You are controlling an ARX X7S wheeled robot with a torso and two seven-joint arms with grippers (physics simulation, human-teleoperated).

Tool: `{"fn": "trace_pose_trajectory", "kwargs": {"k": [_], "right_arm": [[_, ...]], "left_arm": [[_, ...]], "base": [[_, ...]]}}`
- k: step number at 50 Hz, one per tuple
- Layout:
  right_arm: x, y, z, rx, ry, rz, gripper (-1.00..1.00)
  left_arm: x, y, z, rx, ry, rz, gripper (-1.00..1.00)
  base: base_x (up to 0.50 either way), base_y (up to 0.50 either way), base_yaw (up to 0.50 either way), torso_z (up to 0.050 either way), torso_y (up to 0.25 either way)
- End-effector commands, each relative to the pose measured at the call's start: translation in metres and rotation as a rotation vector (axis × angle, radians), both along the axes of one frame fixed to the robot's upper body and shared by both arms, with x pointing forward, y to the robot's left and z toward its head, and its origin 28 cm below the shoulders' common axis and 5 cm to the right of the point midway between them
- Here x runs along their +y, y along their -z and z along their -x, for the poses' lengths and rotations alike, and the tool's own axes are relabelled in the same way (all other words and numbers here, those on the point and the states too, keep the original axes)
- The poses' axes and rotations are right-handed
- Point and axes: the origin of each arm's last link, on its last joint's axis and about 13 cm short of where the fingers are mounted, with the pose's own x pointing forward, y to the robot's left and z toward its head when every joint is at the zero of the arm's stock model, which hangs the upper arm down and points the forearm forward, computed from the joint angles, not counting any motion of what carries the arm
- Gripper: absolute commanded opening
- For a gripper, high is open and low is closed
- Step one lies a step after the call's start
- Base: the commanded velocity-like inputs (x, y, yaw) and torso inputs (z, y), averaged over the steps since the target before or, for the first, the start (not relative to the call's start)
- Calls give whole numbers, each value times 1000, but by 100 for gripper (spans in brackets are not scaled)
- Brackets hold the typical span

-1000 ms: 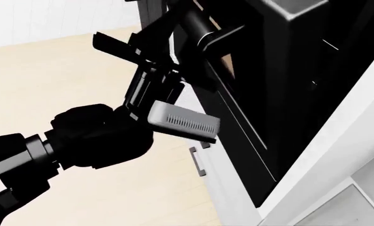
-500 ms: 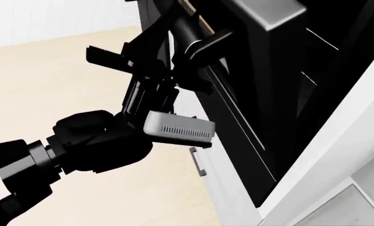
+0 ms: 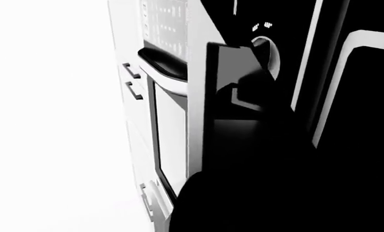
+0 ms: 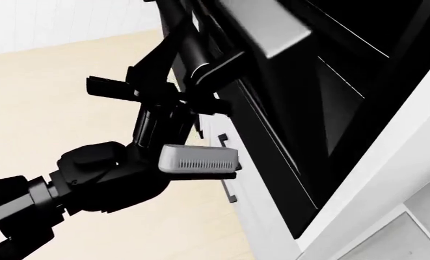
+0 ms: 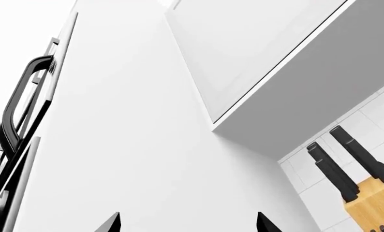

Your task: Open the oven door

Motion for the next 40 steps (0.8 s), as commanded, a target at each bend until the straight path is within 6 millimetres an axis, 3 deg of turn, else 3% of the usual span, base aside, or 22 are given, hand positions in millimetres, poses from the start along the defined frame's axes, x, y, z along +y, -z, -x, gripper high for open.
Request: {"fn": "trace_pose_trajectory", "kwargs": {"k": [1, 11, 40], "right_arm": [[0, 0, 0, 1, -3, 0, 100], [0, 0, 0, 1, -1, 0, 100], [0, -1, -1, 2, 0, -2, 100]], "left_arm": [[-3, 22, 28, -7, 32, -99, -100], [12, 26, 43, 23, -49, -116, -100], [49, 44, 61, 75, -240, -129, -100]], "base": [[0, 0, -3, 0, 0], [1, 0, -2, 0, 1], [0, -2, -1, 0, 1]]}}
